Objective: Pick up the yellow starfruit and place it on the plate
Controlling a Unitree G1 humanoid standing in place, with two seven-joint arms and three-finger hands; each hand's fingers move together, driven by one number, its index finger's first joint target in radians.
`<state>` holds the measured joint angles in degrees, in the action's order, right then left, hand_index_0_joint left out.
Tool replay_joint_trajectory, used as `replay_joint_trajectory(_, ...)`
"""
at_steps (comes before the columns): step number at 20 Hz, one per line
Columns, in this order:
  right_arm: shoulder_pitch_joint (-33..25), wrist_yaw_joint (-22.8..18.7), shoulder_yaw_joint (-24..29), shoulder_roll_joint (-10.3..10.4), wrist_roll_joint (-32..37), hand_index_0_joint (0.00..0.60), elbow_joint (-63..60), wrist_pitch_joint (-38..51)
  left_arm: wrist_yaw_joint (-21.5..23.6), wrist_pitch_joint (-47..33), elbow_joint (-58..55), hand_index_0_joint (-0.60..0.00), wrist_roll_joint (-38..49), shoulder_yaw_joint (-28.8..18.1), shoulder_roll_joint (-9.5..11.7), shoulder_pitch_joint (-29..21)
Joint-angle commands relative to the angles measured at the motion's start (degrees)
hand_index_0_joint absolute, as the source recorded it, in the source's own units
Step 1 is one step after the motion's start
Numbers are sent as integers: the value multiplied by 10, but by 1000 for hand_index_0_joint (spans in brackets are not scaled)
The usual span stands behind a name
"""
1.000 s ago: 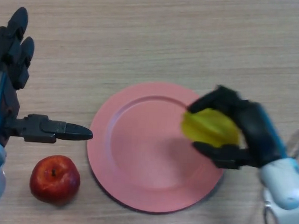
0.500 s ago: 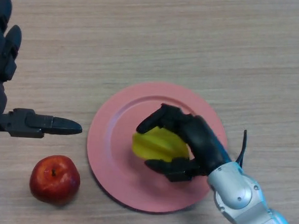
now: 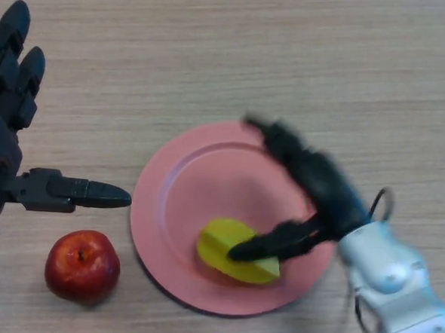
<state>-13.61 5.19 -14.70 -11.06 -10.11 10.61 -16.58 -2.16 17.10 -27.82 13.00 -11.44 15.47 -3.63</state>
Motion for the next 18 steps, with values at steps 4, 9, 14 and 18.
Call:
replay_joint_trajectory(4,25,51,128,1,82,0,169,2,-13,-10,-77,0,15,-16,10,3)
replay_joint_trajectory(9,34,-6,171,-21,232,0,240,-26,-9,-4,-73,0,0,-16,12,1)
replay_joint_trajectory(14,35,-5,168,-24,238,0,229,-23,-29,6,-61,0,-24,-11,12,-6)
replay_joint_trajectory(18,37,7,174,-27,241,0,231,-35,-20,-10,-56,0,-26,-17,17,-11)
